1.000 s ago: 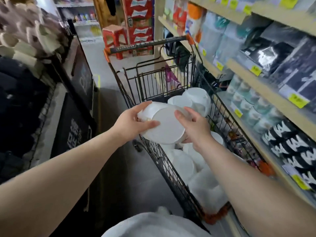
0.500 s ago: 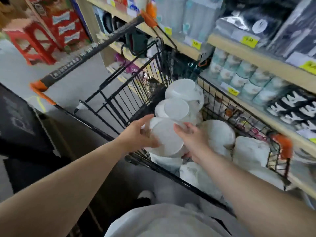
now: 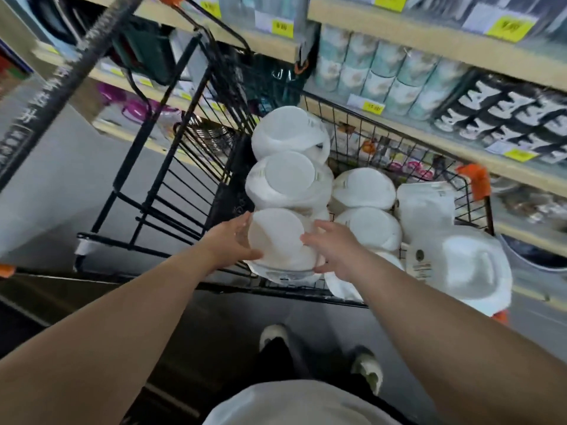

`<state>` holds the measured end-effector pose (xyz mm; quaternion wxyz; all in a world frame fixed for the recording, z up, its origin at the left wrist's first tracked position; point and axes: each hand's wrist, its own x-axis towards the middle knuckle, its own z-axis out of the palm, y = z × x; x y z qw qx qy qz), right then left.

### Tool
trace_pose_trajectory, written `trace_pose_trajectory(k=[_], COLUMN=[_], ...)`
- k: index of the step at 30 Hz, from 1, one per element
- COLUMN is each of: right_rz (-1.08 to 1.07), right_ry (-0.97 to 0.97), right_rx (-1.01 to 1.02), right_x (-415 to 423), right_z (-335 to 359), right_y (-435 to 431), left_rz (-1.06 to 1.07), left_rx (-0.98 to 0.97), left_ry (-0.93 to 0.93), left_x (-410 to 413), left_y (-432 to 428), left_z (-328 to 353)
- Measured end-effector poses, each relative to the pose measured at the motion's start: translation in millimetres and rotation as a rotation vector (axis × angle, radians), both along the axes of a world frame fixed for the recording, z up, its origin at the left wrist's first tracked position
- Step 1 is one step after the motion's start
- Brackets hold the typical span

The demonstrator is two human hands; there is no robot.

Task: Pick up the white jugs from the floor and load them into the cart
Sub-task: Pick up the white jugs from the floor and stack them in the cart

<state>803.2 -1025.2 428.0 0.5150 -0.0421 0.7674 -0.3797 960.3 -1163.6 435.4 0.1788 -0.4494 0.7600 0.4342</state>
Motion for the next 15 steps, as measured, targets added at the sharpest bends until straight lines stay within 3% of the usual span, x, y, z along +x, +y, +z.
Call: trace_pose_trajectory(k=[6, 11, 15], right_rz=[0.167, 0.118, 0.026], right_ry=[0.312, 0.673, 0.795], right_rx=[-0.080, -0.207, -0.227], right_x=[-21.7, -67.2, -110.1], right_z=[35.8, 80.3, 112.4], right_y=[32.1, 100.7, 185.0], left_rz=[-0.051, -0.128, -0.198], left_rx=[-0.226, -0.308, -0.266], left_ry=[0.028, 0.308, 0.507], left_x=[-25.5, -80.1, -145.4], left_y=[21.0, 72.8, 149.2], left_z=[31.1, 69.3, 102.6])
